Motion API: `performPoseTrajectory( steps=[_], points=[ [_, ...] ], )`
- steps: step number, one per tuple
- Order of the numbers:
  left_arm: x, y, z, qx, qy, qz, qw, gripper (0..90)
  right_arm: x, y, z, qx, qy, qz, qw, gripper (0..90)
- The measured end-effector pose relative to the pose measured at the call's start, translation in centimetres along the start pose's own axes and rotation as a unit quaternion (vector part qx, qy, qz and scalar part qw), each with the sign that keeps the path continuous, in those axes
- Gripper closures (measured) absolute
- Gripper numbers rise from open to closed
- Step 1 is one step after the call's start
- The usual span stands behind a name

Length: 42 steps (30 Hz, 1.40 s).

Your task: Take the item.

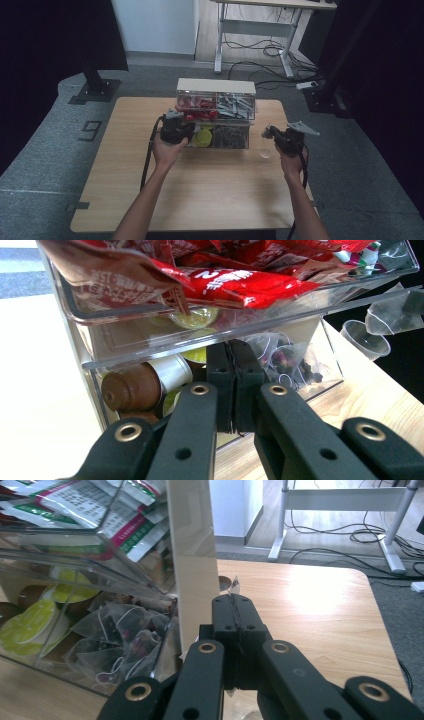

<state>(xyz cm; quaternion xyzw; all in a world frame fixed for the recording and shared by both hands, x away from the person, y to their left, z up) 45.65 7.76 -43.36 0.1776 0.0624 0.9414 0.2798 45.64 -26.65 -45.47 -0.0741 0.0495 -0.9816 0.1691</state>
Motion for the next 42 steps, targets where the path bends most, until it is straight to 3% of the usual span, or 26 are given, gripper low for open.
performPoseTrajectory(
  steps=[27,30,42],
  points=[
    [0.0,0.0,-0.1,0.0,-0.002,0.0,1.0,88.2,-0.7,2.2,-0.3,-0.007,-0.008,-0.025,0.9996,89.4],
    [0.0,0.0,-0.1,0.0,-0.002,-0.001,1.0,88.2,-0.8,2.0,-0.4,-0.002,-0.007,-0.02,0.9998,79.7],
    [-0.1,0.1,-0.2,0.001,-0.001,0.0,1.0,88.2,-0.1,1.5,-0.3,0.001,0.003,-0.007,1.0,74.3]
  ],
)
Point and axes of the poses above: each handheld gripper's, and its own axes: x roughly backward along the jaws, z roughly out of its top, y roughly to its right, the point moved 5 cm from there along -x, roughly forward along the jaws, and after that the axes turned 14 degrees about y, right-handed, at the moved point
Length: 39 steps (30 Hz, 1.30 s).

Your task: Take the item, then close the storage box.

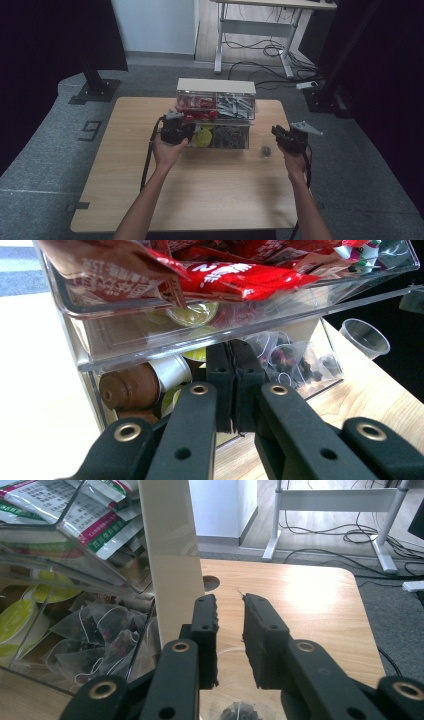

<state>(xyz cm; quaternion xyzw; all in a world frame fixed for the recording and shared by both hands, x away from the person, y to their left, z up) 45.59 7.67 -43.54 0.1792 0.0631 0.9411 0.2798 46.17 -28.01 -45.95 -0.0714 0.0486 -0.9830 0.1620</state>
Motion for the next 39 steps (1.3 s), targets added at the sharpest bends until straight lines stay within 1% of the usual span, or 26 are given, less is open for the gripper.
performPoseTrajectory(
  steps=[7,20,28,32,34,39],
  points=[
    [0.0,0.0,-0.1,0.0,0.0,-0.001,1.0,88.4,0.6,-0.3,-0.6,-0.002,0.003,0.006,1.0,69.4],
    [0.0,0.0,-0.2,0.001,0.001,-0.001,1.0,88.4,1.5,-0.9,-1.4,-0.007,0.005,0.021,0.9997,63.6],
    [0.0,-0.1,-0.4,0.002,0.001,0.0,1.0,88.4,2.0,-1.3,-1.6,-0.009,0.008,0.028,0.9995,62.8],
    [0.0,-0.1,-0.5,0.001,0.001,0.001,1.0,88.4,2.3,-1.4,-1.9,-0.012,0.008,0.031,0.9994,62.7],
    [0.1,-0.1,-0.6,0.003,0.001,0.001,1.0,88.4,2.5,-1.5,-2.1,-0.017,0.008,0.035,0.9992,62.7],
    [0.1,-0.2,-1.1,0.006,-0.001,-0.001,1.0,88.8,3.0,-1.8,-2.8,-0.019,0.007,0.043,0.9989,62.4]
  ],
)
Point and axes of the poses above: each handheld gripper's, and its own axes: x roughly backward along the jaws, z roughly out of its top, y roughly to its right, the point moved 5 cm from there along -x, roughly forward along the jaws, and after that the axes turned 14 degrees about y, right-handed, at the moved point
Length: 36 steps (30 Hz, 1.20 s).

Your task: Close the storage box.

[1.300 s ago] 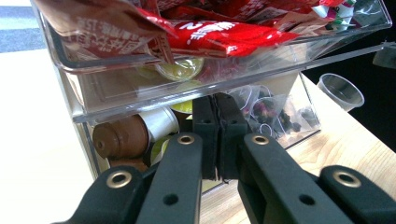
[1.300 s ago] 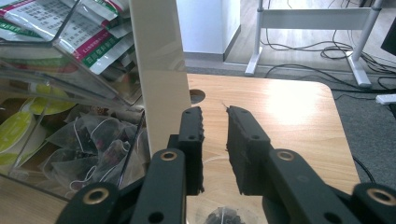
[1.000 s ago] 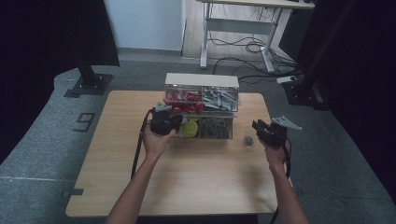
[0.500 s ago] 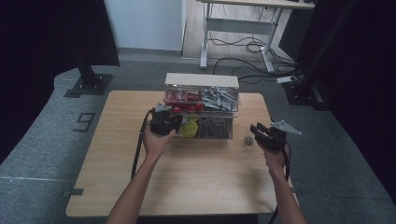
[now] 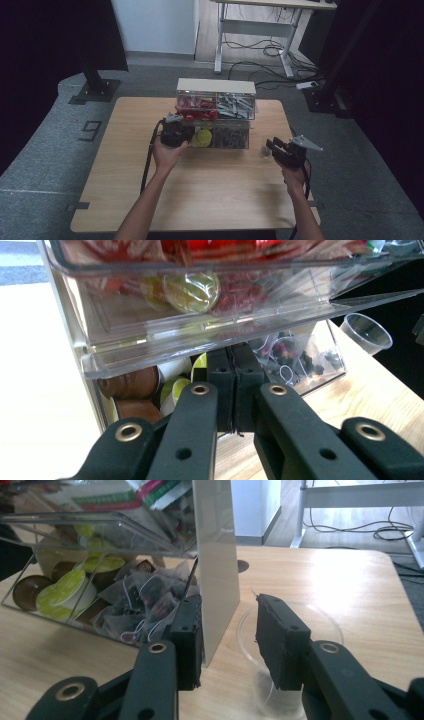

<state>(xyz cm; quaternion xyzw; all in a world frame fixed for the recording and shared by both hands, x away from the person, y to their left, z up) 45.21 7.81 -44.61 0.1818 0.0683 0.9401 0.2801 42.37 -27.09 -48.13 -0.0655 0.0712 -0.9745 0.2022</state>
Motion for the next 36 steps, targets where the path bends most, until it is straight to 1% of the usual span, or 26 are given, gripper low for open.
performPoseTrajectory(
  steps=[12,16,20,25,32,36],
  points=[
    [0.1,-0.2,-0.6,0.004,-0.001,0.0,1.0,90.0,1.2,-0.7,-1.9,-0.012,-0.005,0.013,0.9998,62.1],
    [0.1,-0.3,-0.9,0.004,-0.001,0.0,1.0,90.0,1.7,-1.2,-2.9,-0.017,-0.008,0.02,0.9996,62.1],
    [0.1,-0.5,-1.4,0.006,-0.004,0.002,1.0,90.0,1.9,-1.7,-4.1,-0.02,-0.014,0.025,0.9994,62.1],
    [0.2,-0.7,-2.1,0.009,-0.008,0.002,0.9999,90.0,2.0,-1.9,-5.3,-0.027,-0.022,0.027,0.999,62.0],
    [0.2,-0.9,-2.8,0.011,-0.011,0.002,0.9999,90.0,2.4,-2.2,-6.6,-0.03,-0.034,0.03,0.9985,60.7],
    [0.2,-0.9,-3.2,0.013,-0.014,0.002,0.9998,90.0,2.6,-2.2,-7.4,-0.028,-0.042,0.03,0.9983,59.6]
  ],
)
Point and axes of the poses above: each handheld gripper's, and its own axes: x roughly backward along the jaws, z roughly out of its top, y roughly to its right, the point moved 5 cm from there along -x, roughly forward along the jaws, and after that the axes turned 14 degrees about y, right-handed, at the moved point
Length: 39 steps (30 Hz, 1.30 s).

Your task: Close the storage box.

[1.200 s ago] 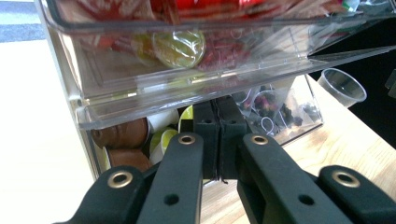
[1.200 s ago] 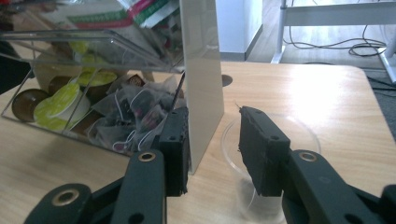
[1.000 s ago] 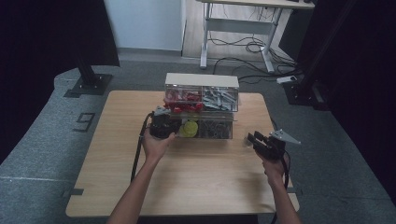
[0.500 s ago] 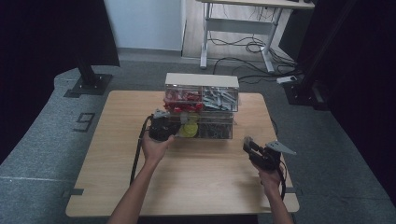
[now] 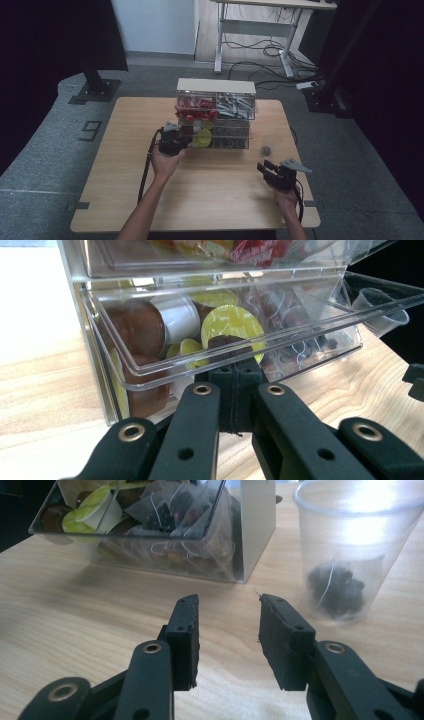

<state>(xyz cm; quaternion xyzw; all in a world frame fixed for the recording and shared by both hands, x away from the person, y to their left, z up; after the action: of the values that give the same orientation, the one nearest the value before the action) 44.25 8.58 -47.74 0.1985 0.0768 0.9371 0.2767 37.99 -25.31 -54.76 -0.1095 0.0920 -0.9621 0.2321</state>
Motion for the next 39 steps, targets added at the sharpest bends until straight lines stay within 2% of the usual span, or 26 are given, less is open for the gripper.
performPoseTrajectory(
  steps=[14,39],
  points=[
    [0.2,0.2,-1.9,0.004,-0.011,-0.001,0.9999,90.0,1.1,-0.2,-1.1,0.012,-0.023,0.009,0.9996,57.6],
    [-0.4,-0.3,-4.4,0.012,-0.038,0.0,0.9992,89.9,0.8,-0.5,-2.1,0.018,-0.039,0.012,0.999,57.4]
  ],
)
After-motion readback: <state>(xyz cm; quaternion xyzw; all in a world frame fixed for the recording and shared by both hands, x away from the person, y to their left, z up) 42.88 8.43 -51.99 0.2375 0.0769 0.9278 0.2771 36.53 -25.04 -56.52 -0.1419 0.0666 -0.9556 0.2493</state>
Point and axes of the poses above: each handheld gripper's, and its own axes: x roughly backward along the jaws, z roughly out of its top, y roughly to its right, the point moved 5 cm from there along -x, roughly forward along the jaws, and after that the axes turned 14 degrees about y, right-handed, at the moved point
